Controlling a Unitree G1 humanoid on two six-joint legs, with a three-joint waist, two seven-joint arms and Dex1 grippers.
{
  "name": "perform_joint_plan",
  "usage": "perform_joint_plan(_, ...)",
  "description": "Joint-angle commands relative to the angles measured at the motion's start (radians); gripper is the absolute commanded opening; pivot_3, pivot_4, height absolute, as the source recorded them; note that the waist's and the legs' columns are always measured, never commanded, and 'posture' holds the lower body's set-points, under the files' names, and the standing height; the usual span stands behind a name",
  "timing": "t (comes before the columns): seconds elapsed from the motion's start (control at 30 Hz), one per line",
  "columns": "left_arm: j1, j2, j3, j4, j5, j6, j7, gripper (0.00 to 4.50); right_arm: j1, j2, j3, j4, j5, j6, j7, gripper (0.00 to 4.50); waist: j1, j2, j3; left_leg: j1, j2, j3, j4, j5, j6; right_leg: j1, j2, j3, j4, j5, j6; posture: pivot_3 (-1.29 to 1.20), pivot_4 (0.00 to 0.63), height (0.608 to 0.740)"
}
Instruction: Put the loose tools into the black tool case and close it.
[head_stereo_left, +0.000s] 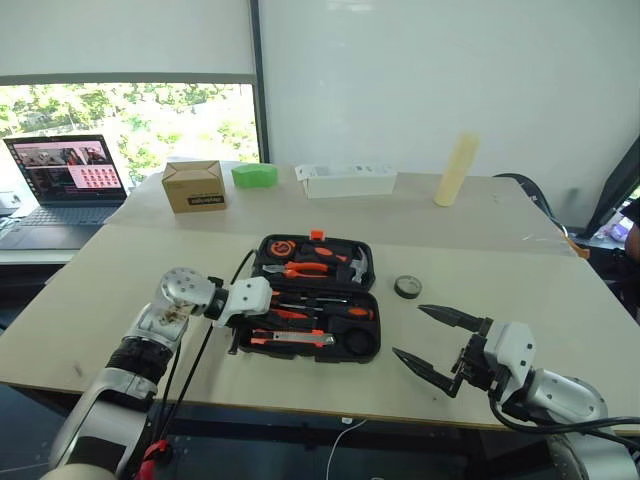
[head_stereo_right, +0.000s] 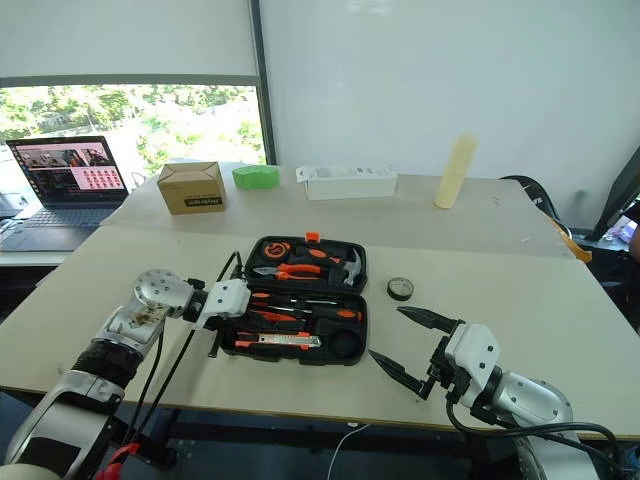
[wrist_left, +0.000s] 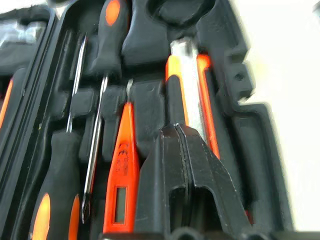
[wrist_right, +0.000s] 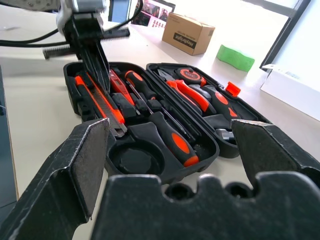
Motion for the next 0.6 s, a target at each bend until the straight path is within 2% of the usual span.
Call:
perform_joint_plan(0.03,0.045,-0.01,-0.037,0.055,0.059,0.024,0.044,0.02,0.008,0.0,-0.035,-0.031,-0.001,-0.029,-0.015,4.5,0.002,0.003,-0.004,0.001,0.0,0.0,0.0,0.0,0.0,0.001,0.0,0.0,0.0,0.0,0.0,0.0,0.15,0.74)
perform_joint_plan(0.13,0.067,-0.022,0.045,0.038,-0.067,0.012,-0.004,0.02,0.059,-0.021,-0.091,-0.04,0.011,-0.027,-0.017,4.5,0.003,0.007,-0.007,0.002,0.0,0.0,0.0,0.0,0.0,0.002,-0.001,0.0,0.0,0.0,0.0,0.0,0.15,0.74)
perform_joint_plan(0.23,0.089,0.005,0.162,0.008,-0.218,0.021,-0.08,0.02,0.154,-0.046,-0.188,-0.05,0.038,-0.017,-0.001,4.5,-0.002,0.007,-0.007,-0.001,0.0,0.001,0.0,0.0,0.0,-0.002,0.0,0.002,0.001,0.0,0.0,0.0,0.15,0.74)
perform_joint_plan(0.33,0.121,0.068,0.258,0.021,-0.274,0.026,-0.081,0.76,0.266,-0.052,-0.284,-0.033,0.064,-0.023,0.022,4.5,-0.007,0.007,-0.007,-0.004,0.001,0.001,0.0,0.0,0.0,-0.005,0.001,0.002,0.0,0.0,0.0,0.0,0.15,0.74)
perform_joint_plan(0.37,0.131,0.087,0.278,0.026,-0.283,0.022,-0.083,1.2,0.293,-0.051,-0.307,-0.025,0.066,-0.028,0.028,4.5,-0.009,0.007,-0.007,-0.004,0.001,0.001,-0.001,0.0,0.0,-0.005,0.002,0.001,0.0,0.0,-0.001,0.0,0.15,0.74)
perform_joint_plan(0.4,0.149,0.107,0.311,0.033,-0.309,0.035,-0.092,1.44,0.321,-0.046,-0.331,-0.01,0.061,-0.039,0.033,4.5,-0.011,0.007,-0.007,-0.003,0.001,0.001,-0.002,0.0,0.0,-0.005,0.002,0.001,-0.001,-0.001,-0.001,0.0,0.15,0.74)
perform_joint_plan(0.43,0.17,0.126,0.348,0.041,-0.335,0.047,-0.091,1.93,0.343,-0.041,-0.349,0.003,0.056,-0.047,0.034,4.5,-0.012,0.007,-0.007,-0.003,0.001,0.001,-0.003,0.0,0.0,-0.005,0.002,0.001,-0.001,-0.001,-0.001,0.0,0.15,0.74)
perform_joint_plan(0.47,0.193,0.149,0.367,0.042,-0.35,0.079,-0.101,2.12,0.36,-0.039,-0.36,0.011,0.05,-0.054,0.036,4.5,-0.013,0.007,-0.007,-0.003,0.001,0.001,-0.003,0.0,0.0,-0.004,0.001,0.002,-0.001,-0.001,-0.001,0.0,0.15,0.74)
perform_joint_plan(0.53,0.234,0.188,0.396,0.031,-0.38,0.143,-0.126,2.98,0.362,-0.039,-0.368,0.01,0.052,-0.039,0.023,4.5,-0.015,0.007,-0.007,-0.002,0.002,0.001,-0.003,0.0,0.001,-0.004,0.0,0.002,-0.001,-0.001,0.0,0.0,0.15,0.74)
perform_joint_plan(0.6,0.269,0.202,0.434,0.02,-0.406,0.172,-0.118,3.65,0.295,-0.083,-0.328,-0.038,0.071,0.082,-0.018,4.5,-0.017,0.007,-0.006,-0.002,0.003,0.002,-0.003,0.0,0.001,-0.004,-0.001,0.002,-0.001,-0.001,0.0,0.0,0.15,0.74)
